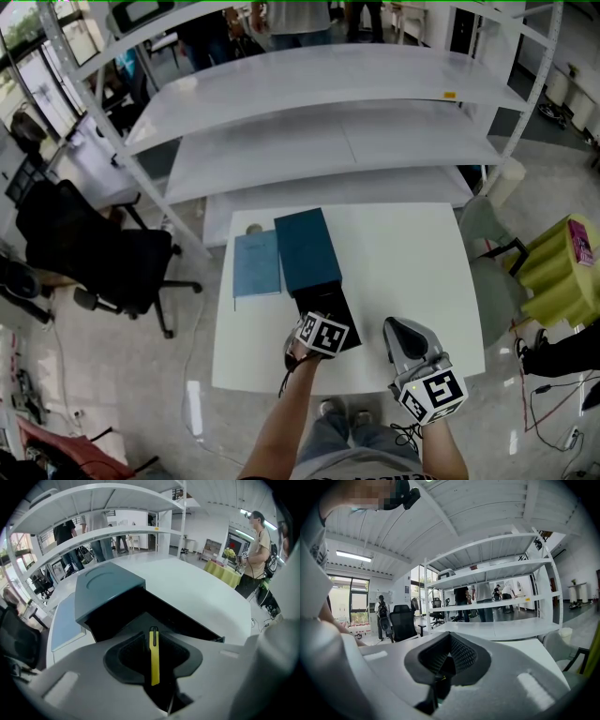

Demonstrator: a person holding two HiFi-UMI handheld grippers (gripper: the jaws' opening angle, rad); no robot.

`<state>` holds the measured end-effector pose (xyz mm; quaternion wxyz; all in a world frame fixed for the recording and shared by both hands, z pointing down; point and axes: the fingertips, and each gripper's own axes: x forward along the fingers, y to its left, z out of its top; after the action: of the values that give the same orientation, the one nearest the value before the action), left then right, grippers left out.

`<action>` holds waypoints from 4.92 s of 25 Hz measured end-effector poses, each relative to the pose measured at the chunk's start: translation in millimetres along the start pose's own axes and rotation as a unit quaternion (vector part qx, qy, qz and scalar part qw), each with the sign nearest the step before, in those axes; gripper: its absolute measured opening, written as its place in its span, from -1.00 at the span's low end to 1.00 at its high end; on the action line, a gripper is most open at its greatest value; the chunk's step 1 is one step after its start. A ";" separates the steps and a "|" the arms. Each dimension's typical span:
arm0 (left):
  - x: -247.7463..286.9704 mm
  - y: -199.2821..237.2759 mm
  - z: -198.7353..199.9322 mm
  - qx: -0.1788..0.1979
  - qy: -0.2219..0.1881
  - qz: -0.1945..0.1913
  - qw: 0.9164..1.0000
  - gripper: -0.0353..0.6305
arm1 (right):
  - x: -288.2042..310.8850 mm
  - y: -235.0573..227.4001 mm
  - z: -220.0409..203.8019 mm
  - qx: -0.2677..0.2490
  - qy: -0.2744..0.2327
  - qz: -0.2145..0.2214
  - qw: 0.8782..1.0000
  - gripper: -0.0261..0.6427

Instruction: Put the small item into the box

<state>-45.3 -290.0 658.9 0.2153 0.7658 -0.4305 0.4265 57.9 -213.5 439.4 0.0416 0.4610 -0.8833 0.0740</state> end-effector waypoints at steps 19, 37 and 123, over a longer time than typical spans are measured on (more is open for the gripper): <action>-72.3 14.0 7.2 -0.069 -0.142 0.017 0.987 -0.83 | -1.1 16.9 1.1 -0.003 -0.003 0.035 0.999 -0.91; -155.8 8.3 -7.5 -0.108 -0.250 0.042 0.961 -0.83 | -1.4 51.6 2.2 -0.025 -0.002 0.082 0.996 -0.91; -356.0 -69.8 -17.5 -0.118 -0.511 0.160 0.836 -0.84 | -84.7 61.4 31.5 -0.054 -0.057 0.122 0.989 -0.91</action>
<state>-89.2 -70.9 372.5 -0.0177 0.7638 -0.6432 -0.0505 55.8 -115.7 390.7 0.0069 0.3507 -0.9365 0.0041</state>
